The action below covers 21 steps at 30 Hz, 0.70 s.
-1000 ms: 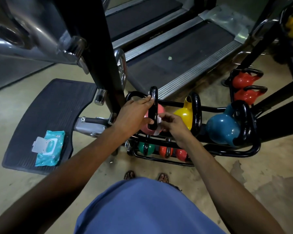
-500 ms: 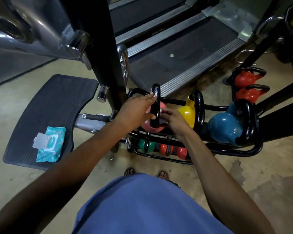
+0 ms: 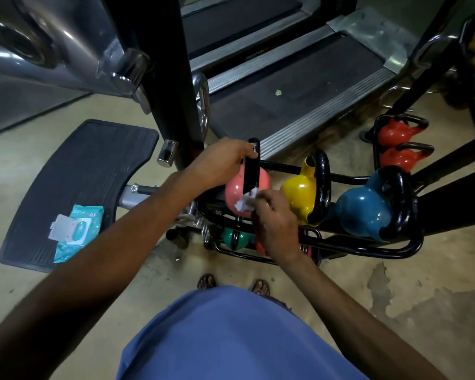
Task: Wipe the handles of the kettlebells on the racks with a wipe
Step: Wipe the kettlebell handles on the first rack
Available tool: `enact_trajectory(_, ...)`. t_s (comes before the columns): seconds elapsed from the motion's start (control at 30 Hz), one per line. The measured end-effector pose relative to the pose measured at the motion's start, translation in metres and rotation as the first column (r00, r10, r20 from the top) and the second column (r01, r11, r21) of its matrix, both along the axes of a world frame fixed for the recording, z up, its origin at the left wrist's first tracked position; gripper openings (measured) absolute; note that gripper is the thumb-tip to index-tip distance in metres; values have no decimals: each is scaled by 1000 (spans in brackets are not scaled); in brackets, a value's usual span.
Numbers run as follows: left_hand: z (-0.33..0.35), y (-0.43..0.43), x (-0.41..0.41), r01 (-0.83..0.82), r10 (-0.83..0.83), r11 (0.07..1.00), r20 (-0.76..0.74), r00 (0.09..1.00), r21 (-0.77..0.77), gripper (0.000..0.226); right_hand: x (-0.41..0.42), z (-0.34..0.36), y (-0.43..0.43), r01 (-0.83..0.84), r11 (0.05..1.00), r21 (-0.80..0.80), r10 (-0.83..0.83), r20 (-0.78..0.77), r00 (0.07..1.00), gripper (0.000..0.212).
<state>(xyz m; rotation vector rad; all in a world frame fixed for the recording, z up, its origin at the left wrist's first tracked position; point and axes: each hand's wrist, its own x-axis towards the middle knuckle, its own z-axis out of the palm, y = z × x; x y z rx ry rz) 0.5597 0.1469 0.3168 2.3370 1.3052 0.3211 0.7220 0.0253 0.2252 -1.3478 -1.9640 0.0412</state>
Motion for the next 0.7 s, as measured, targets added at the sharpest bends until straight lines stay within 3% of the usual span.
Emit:
enact_trajectory(0.1, 3, 3, 4, -12, 12, 1000, -76, 997, -1, 53, 6, -4, 8, -195, 968, 157, 116, 408, 905, 12)
enact_trajectory(0.17, 6, 2, 6, -3, 3, 1000, -120, 993, -2, 51, 3, 4, 19, -250, 959, 135, 125, 591, 797, 15)
enact_trajectory(0.27, 8, 1, 6, 9, -12, 1000, -138, 990, -16, 49, -17, 40, 37, -165, 976, -144, 211, 827, 522, 24)
enact_trajectory(0.37, 6, 4, 0, -33, 29, 998, -68, 997, -50, 49, -42, 65, 50, -21, 940, -340, 327, 885, 332, 32)
enact_trajectory(0.4, 6, 4, -3, -55, 53, 996, -43, 998, -69, 49, -45, 68, 53, -36, 938, -345, 336, 878, 340, 32)
enact_trajectory(0.5, 4, -3, -8, -94, 98, 987, 26, 995, -128, 54, -28, 67, 55, -199, 960, -200, 278, 788, 549, 18)
enact_trajectory(0.57, 3, -14, -10, -101, 122, 984, 143, 982, -144, 54, -13, 62, 50, -205, 970, -128, 234, 714, 660, 16)
enact_trajectory(0.63, -3, -25, -13, -106, 149, 978, 243, 959, -182, 52, -7, 63, 57, -139, 989, -45, 136, 619, 774, 17)
enact_trajectory(0.7, -17, -33, -17, -105, 157, 971, 242, 958, -215, 55, -5, 62, 75, 35, 998, -46, -12, 423, 906, 17)
